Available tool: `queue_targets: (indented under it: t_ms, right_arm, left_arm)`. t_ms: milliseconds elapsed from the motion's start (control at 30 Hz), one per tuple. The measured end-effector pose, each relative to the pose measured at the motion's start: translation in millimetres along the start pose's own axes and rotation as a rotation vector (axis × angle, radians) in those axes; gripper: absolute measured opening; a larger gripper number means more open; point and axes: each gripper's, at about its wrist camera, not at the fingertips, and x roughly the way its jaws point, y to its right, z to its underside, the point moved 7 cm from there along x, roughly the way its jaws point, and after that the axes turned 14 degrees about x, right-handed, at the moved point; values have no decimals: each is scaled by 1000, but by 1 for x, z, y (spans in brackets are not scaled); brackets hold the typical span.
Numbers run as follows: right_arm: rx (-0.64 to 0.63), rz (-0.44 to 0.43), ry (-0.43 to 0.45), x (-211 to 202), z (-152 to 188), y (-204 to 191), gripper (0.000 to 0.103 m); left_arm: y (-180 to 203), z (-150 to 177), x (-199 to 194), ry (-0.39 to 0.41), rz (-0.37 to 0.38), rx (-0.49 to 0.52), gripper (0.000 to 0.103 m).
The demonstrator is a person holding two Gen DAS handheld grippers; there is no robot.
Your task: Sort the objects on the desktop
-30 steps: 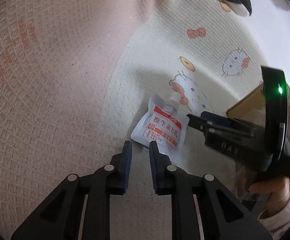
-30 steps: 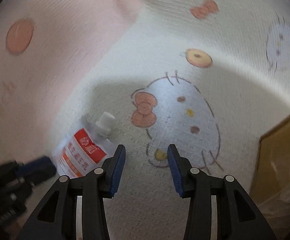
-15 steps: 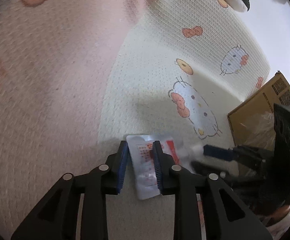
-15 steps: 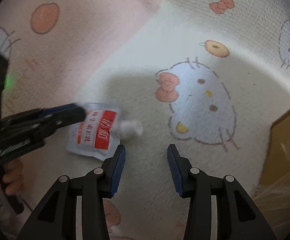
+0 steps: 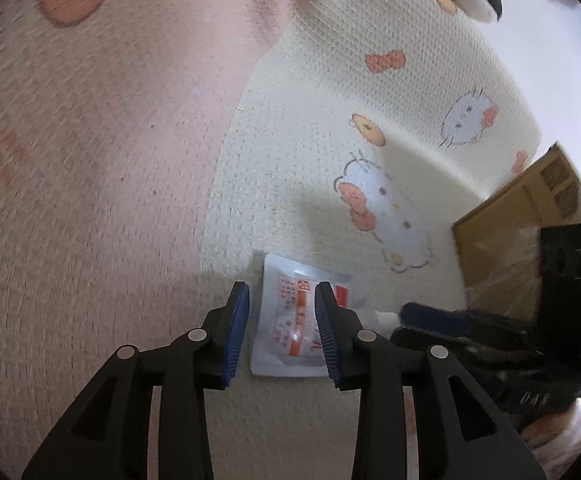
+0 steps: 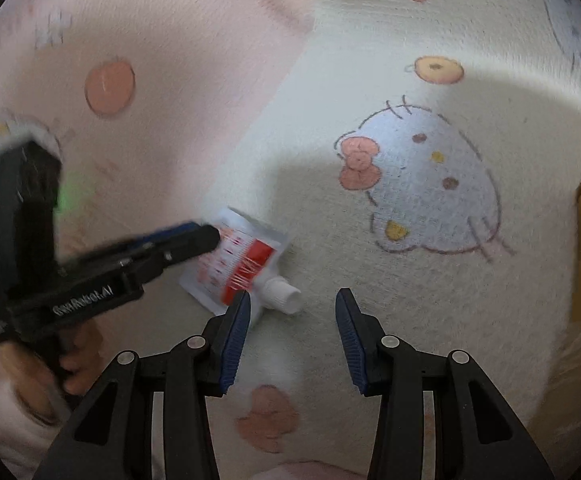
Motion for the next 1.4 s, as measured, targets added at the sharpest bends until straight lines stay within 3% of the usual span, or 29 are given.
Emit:
queue_targets:
  t_ms: [33, 133, 367, 667, 900, 967, 1000, 1067, 1167, 1400]
  right_arm:
    - [55, -70, -8, -1, -1, 1, 41]
    - [174, -172, -32, 2, -4, 8, 41]
    - [308, -186, -47, 12, 2, 29, 41]
    - [409, -320, -64, 3, 0, 37, 41]
    - [372, -288, -51, 12, 2, 27, 38]
    - [345, -246, -41, 15, 3, 28, 18]
    - [337, -235, -33, 16, 3, 31, 16]
    - [365, -270, -30, 16, 4, 34, 15]
    - [361, -256, -35, 16, 4, 34, 15]
    - [367, -267, -42, 14, 3, 36, 15]
  left_arm:
    - [0, 0, -2, 3, 16, -14, 37]
    - [1, 0, -2, -2, 46, -37, 38]
    - [-5, 7, 14, -64, 52, -100, 38]
    - [-8, 9, 16, -64, 132, -200, 43]
    - [-8, 9, 18, -69, 159, -214, 46]
    - [-9, 10, 17, -69, 164, -217, 46]
    - [-9, 10, 16, -70, 167, -219, 46]
    - [-10, 10, 16, -72, 171, -227, 46]
    - [-11, 12, 15, -85, 174, -255, 47]
    - [-7, 7, 20, -90, 215, -299, 61]
